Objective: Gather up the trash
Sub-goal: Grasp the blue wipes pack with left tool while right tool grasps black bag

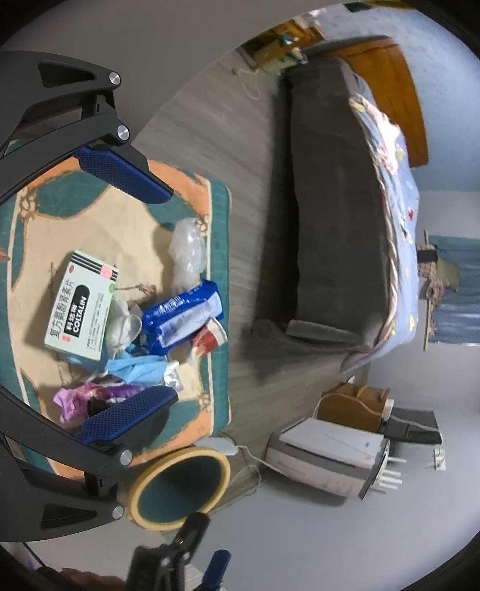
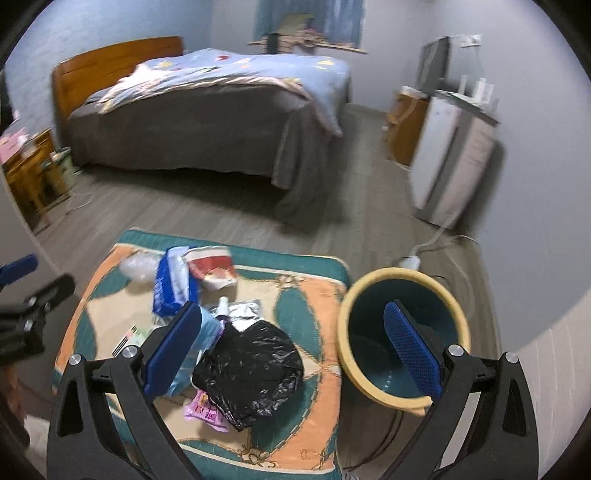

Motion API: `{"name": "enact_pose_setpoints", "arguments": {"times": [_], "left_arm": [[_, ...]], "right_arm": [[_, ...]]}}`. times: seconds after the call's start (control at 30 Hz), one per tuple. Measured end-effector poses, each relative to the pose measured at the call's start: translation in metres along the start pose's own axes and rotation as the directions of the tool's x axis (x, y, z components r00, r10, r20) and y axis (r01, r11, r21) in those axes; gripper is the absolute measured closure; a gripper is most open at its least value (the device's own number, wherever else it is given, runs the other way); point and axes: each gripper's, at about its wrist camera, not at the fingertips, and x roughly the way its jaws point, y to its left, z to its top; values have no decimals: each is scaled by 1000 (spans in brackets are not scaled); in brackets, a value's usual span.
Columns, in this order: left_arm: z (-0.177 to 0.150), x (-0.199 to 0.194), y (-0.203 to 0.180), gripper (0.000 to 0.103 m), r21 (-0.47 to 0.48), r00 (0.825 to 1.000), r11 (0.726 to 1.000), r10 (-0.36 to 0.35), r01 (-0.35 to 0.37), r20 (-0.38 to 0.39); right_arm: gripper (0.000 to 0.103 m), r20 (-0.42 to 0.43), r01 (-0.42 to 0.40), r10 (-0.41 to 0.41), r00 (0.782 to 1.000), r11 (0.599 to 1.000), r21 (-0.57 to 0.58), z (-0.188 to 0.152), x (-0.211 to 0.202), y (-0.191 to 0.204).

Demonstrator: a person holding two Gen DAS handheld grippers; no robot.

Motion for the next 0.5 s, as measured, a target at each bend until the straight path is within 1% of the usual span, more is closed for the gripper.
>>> {"name": "enact_pose_setpoints", "arguments": {"times": [0.03, 0.13, 0.2, 0.33, 0.5], "left_arm": [[-2, 3, 1, 5, -2, 1000, 1000, -8, 8, -6], [-15, 15, -3, 5, 38, 1000, 999, -9, 10, -27], [-22, 23, -5, 5, 62, 999, 998, -5, 8, -44], [-30, 46, -4, 5, 106, 996, 994, 21, -12, -86], [-22, 64, 6, 5, 99, 997, 995, 40, -33, -66]], "right_arm": [[6, 3, -16, 16, 1000, 1000, -12, -3, 4, 0], [6, 5, -36, 36, 999, 999, -28, -18, 18, -4], [6, -11, -68, 68, 998, 998, -5, -28, 31, -8], [6, -51, -105, 109, 993, 991, 78, -47, 59, -15], [6, -90, -114, 125, 988, 987, 117, -69, 83, -21]]}}
